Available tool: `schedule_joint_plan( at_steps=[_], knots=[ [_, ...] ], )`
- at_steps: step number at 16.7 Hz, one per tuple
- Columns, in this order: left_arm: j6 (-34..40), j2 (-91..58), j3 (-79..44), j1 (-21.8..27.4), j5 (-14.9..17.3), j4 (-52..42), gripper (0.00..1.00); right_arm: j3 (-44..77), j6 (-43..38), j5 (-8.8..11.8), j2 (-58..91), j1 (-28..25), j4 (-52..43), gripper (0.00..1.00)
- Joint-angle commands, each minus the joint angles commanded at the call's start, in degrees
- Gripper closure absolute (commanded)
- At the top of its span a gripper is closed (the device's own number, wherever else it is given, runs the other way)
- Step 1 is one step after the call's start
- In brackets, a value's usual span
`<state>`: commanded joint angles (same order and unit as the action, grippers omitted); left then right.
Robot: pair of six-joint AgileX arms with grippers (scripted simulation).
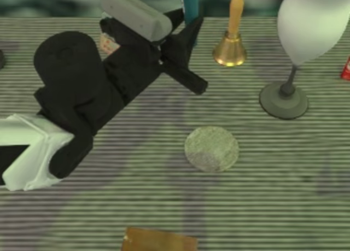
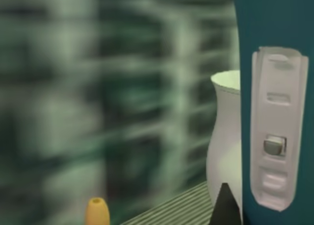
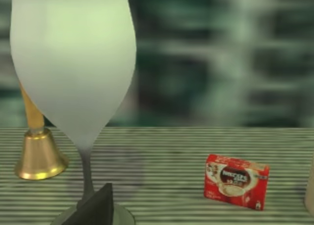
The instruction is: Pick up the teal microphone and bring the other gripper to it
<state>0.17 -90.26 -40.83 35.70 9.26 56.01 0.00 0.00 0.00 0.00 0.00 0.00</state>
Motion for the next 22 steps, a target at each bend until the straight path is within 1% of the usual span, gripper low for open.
schedule_joint_plan(
  at_steps=[3,4,5,7,10,16,18,20,22],
  knots=[
    [0.0,0.0,0.0,0.0,0.0,0.0,1.0,0.1,0.0,0.1,0.1,0.0,0.0,0.0],
    [0.0,0.0,0.0,0.0,0.0,0.0,1.0,0.6,0.0,0.5,0.7,-0.3,0.4,0.0],
    [0.0,0.0,0.0,0.0,0.0,0.0,1.0,1.6,0.1,1.2,2.0,-0.9,1.0,0.0],
    [0.0,0.0,0.0,0.0,0.0,0.0,1.0,4.9,0.4,3.6,6.3,-2.5,2.9,0.0],
    [0.0,0.0,0.0,0.0,0.0,0.0,1.0,12.0,1.0,8.8,17.3,-6.0,7.1,0.0],
    [0.0,0.0,0.0,0.0,0.0,0.0,1.0,28.3,2.3,21.3,47.3,-14.6,16.6,0.0],
    [0.0,0.0,0.0,0.0,0.0,0.0,1.0,33.4,2.7,25.2,55.6,-17.3,19.5,0.0],
    [0.0,0.0,0.0,0.0,0.0,0.0,1.0,37.9,3.1,28.6,62.7,-19.6,22.2,0.0],
    [0.0,0.0,0.0,0.0,0.0,0.0,1.0,41.6,3.4,31.3,68.6,-21.5,24.4,0.0]
  ],
)
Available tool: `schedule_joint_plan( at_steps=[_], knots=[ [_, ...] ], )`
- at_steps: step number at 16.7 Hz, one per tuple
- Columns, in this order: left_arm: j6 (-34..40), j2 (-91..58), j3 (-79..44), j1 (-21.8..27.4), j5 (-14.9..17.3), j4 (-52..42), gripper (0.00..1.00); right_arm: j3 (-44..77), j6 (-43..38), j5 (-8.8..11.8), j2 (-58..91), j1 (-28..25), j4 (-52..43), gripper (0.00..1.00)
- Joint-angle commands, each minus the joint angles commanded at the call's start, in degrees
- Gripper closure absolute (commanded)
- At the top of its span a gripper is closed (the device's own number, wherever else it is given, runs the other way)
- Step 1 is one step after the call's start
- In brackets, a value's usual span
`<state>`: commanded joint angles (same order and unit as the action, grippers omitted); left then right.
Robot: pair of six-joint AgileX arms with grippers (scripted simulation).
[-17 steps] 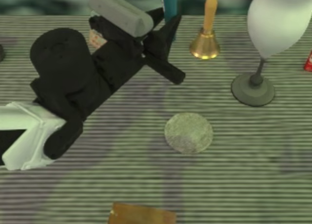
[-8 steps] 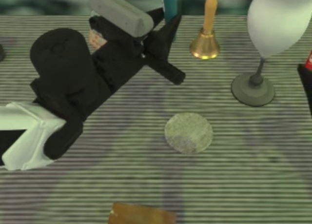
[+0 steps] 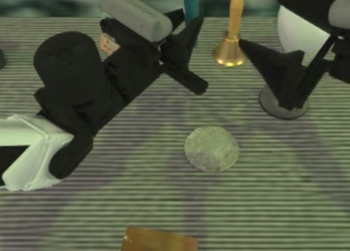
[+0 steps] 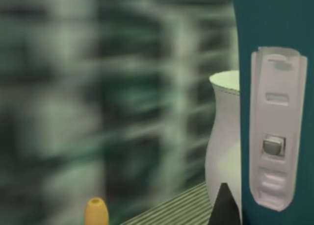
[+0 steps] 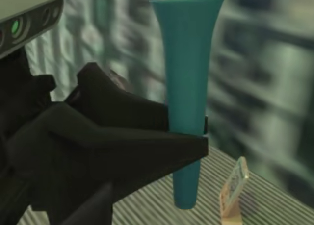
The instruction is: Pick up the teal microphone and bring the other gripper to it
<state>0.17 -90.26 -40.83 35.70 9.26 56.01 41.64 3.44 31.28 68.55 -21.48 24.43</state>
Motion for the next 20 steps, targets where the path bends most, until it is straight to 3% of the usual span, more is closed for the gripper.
schedule_joint_plan(
  at_steps=[3,9,12,18,20],
  knots=[
    [0.0,0.0,0.0,0.0,0.0,0.0,1.0,3.4,0.4,2.4,4.8,-1.7,2.1,0.0],
    [0.0,0.0,0.0,0.0,0.0,0.0,1.0,3.7,0.4,2.5,5.2,-1.7,2.2,0.0],
    [0.0,0.0,0.0,0.0,0.0,0.0,1.0,7.6,0.4,0.6,9.4,-3.8,3.1,0.0],
    [0.0,0.0,0.0,0.0,0.0,0.0,1.0,19.4,0.2,-6.0,23.9,-10.1,5.3,0.0],
    [0.0,0.0,0.0,0.0,0.0,0.0,1.0,20.6,0.1,-6.7,25.2,-10.9,5.5,0.0]
  ],
)
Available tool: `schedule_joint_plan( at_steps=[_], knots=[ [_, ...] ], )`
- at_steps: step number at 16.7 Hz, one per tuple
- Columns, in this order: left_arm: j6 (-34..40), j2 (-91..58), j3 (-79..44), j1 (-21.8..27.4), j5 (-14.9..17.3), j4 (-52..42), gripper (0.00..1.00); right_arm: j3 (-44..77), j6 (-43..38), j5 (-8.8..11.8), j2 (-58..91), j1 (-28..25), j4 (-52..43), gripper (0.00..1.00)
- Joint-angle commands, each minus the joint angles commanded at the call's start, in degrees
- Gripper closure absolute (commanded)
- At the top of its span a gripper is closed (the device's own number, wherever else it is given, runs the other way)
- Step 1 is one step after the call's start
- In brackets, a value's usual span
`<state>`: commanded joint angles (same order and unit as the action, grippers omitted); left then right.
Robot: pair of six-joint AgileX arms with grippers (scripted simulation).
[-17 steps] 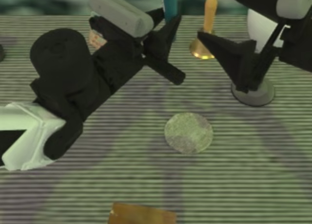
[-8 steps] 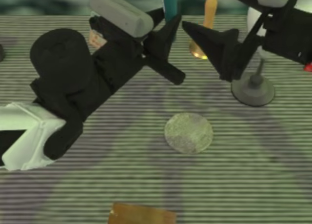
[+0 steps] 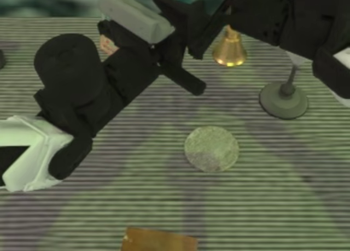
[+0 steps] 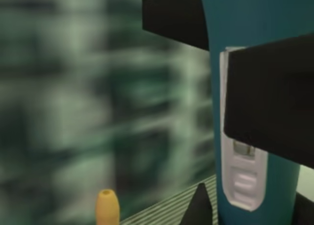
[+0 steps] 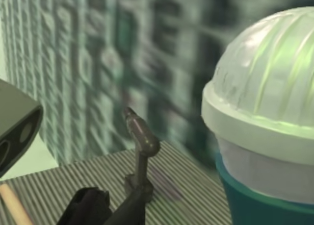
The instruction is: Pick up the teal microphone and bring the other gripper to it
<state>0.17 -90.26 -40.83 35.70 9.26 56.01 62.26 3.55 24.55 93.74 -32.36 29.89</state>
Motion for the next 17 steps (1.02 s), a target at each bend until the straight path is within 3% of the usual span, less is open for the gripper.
schedule_joint_plan(
  at_steps=[3,16,17],
  knots=[
    [0.0,0.0,0.0,0.0,0.0,0.0,1.0,0.0,0.0,0.0,0.0,0.0,0.0,0.0],
    [0.0,0.0,0.0,0.0,0.0,0.0,1.0,0.0,0.0,0.0,0.0,0.0,0.0,0.98],
    [0.0,0.0,0.0,0.0,0.0,0.0,1.0,0.0,0.0,0.0,0.0,0.0,0.0,1.0]
  ],
)
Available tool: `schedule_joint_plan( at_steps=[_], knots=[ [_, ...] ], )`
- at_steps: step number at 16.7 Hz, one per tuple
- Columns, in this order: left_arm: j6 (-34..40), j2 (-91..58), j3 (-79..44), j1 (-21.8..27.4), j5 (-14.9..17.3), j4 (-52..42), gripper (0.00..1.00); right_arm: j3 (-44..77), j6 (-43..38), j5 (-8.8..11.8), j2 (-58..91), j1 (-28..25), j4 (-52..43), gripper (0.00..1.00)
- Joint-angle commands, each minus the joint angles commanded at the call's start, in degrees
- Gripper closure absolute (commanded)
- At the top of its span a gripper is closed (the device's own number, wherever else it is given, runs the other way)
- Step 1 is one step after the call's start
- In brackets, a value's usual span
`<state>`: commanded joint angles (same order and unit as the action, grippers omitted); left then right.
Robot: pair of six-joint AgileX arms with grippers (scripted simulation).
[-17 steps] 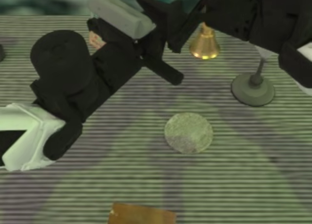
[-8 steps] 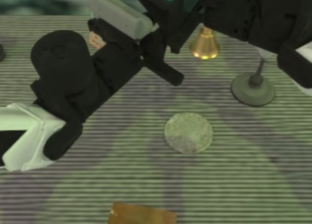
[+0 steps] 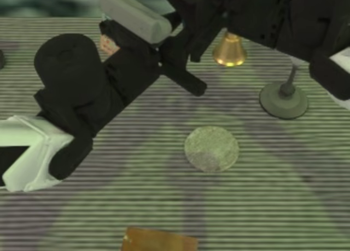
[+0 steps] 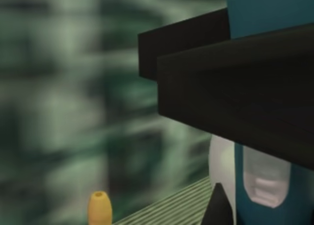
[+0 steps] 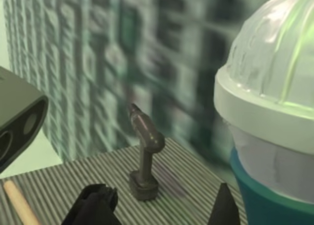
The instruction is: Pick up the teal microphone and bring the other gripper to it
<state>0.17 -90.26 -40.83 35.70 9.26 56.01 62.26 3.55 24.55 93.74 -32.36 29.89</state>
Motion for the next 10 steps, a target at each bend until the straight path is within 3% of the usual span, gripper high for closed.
schedule_joint_plan(
  at_steps=[8,10],
  knots=[
    [0.0,0.0,0.0,0.0,0.0,0.0,1.0,0.0,0.0,0.0,0.0,0.0,0.0,1.0],
    [0.0,0.0,0.0,0.0,0.0,0.0,0.85,0.0,0.0,0.0,0.0,0.0,0.0,1.0]
  ],
)
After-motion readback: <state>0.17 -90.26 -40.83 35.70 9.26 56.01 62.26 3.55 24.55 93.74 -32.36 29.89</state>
